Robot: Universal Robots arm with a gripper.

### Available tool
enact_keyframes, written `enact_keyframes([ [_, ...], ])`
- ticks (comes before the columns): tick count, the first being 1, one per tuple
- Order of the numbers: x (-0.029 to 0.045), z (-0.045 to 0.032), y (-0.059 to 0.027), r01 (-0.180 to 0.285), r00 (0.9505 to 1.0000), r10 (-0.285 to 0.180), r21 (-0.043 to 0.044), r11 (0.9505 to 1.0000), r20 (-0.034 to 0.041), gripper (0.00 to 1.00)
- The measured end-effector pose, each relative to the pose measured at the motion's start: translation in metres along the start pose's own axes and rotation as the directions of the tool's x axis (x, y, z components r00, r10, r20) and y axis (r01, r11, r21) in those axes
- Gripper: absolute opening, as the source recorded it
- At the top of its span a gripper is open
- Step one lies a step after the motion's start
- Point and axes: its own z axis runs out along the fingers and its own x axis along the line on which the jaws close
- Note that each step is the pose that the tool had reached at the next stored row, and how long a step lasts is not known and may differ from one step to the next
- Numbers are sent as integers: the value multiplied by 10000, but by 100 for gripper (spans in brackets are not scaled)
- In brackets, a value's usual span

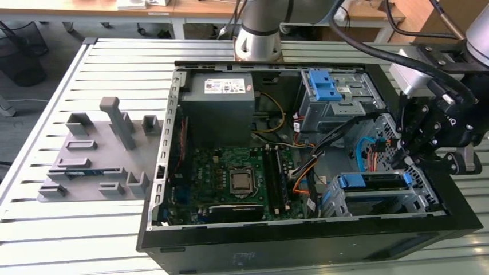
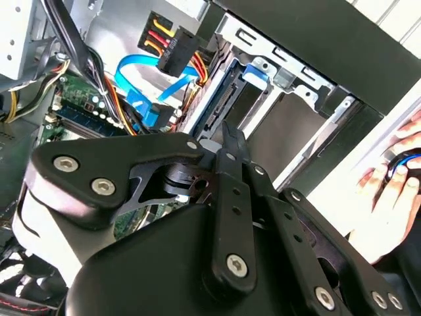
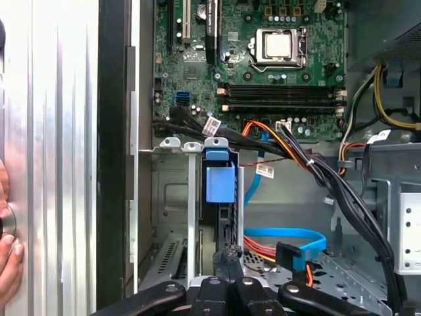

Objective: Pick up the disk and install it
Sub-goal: 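Insert the first disk wire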

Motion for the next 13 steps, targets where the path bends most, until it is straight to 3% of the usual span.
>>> enact_keyframes([
  [7,-65,-18,-74,-1,10000,1,0,10000,13,11],
  [13,-165,-18,-154,-9,10000,9,0,10000,13,11],
])
